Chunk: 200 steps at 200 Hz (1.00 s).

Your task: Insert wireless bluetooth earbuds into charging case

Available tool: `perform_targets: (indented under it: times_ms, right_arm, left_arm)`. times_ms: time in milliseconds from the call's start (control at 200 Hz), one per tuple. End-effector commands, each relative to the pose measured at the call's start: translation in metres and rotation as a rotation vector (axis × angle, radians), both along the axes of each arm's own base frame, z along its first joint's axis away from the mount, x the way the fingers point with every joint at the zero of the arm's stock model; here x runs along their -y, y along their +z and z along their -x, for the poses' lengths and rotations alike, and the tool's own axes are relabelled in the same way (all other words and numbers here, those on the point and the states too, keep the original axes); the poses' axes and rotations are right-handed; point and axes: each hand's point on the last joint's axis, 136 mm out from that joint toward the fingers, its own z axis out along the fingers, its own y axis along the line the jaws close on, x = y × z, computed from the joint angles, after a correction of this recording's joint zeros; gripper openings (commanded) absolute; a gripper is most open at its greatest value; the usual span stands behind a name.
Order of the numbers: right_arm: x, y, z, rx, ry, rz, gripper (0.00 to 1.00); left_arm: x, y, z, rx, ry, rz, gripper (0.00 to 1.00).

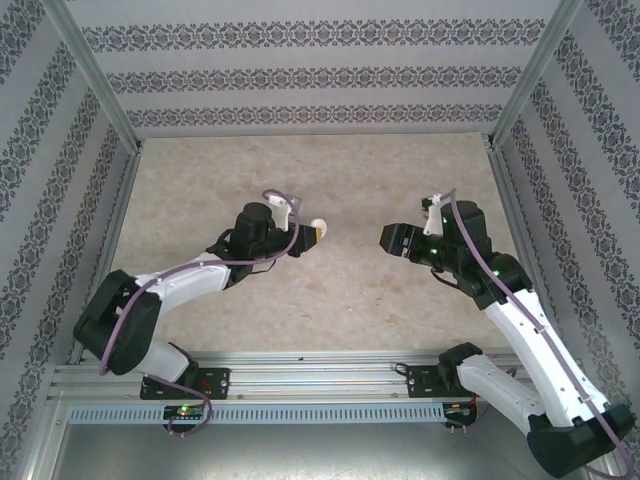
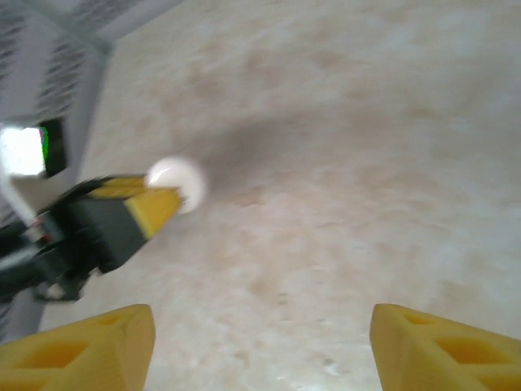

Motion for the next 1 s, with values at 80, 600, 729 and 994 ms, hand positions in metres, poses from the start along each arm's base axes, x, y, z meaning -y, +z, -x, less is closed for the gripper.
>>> perform_targets:
  times_ms: [80,600,729,994]
  right_arm:
    - [0.06,-0.056,-0.01,-0.057,-0.229,0.138,0.78]
    - [0.112,-0.072,-0.037,0.119,-0.418,0.268,0.92]
    - [0.135,-0.068,-0.042,0.167,-0.508,0.346,0.97]
    - [0.166,-0.075,-0.055,0.233,-0.619,0.43,0.98]
  left_arm:
    - [-0.015,-0.048,-0.011,-0.127,0.099,-0.095,0.0]
    - [-0.043,-0.115,-0.044,-0.265,0.217,-0.106,0.13]
    - [-0.044,-0.116,-0.043,-0.283,0.212,-0.133,0.31]
    - [-0.053,-0.096,-0.041,-0.228,0.206,-0.19,0.55]
